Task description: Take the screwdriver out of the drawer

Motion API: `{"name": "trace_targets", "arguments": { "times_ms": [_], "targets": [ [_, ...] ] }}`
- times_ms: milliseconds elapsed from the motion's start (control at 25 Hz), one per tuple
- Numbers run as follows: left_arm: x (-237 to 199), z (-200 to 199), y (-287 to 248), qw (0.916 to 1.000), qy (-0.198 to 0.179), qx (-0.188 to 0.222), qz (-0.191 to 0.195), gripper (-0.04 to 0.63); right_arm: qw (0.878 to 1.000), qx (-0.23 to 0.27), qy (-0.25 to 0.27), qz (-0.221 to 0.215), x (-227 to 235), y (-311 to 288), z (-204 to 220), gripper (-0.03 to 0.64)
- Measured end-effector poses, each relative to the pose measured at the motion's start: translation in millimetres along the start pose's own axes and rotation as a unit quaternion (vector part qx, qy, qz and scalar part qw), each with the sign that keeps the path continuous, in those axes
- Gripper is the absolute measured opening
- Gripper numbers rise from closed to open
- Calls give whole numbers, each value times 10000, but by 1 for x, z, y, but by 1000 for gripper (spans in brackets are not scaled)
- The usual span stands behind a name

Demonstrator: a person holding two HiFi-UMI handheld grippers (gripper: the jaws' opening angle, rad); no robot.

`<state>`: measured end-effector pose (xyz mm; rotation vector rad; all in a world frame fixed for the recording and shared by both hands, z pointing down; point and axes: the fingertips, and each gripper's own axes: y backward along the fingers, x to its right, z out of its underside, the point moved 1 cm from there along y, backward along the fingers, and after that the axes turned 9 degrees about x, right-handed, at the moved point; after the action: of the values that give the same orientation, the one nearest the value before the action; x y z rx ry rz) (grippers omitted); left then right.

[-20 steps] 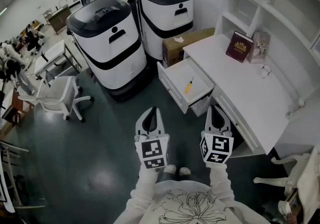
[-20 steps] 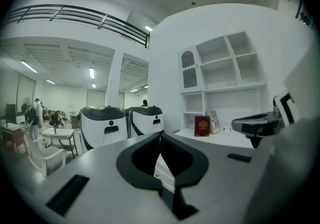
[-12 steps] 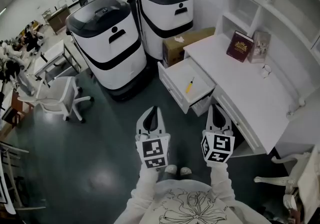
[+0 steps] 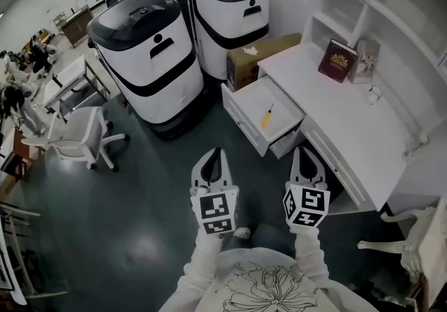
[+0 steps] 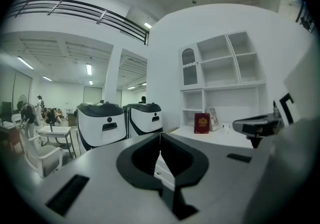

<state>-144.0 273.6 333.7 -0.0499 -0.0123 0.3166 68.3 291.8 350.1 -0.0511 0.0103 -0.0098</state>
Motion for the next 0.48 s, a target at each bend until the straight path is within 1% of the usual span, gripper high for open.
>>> {"name": "trace_targets", "arguments": {
  "times_ms": [280,480],
  "targets": [
    [-8,16,-15,9998,88,-151,26,8,9998,-199,57,-29,-7,-14,16,3],
    [-11,22,-39,9997,132,-223,-30,8,9995,-299,60,-46,0,-40,24,3]
  ]
}}
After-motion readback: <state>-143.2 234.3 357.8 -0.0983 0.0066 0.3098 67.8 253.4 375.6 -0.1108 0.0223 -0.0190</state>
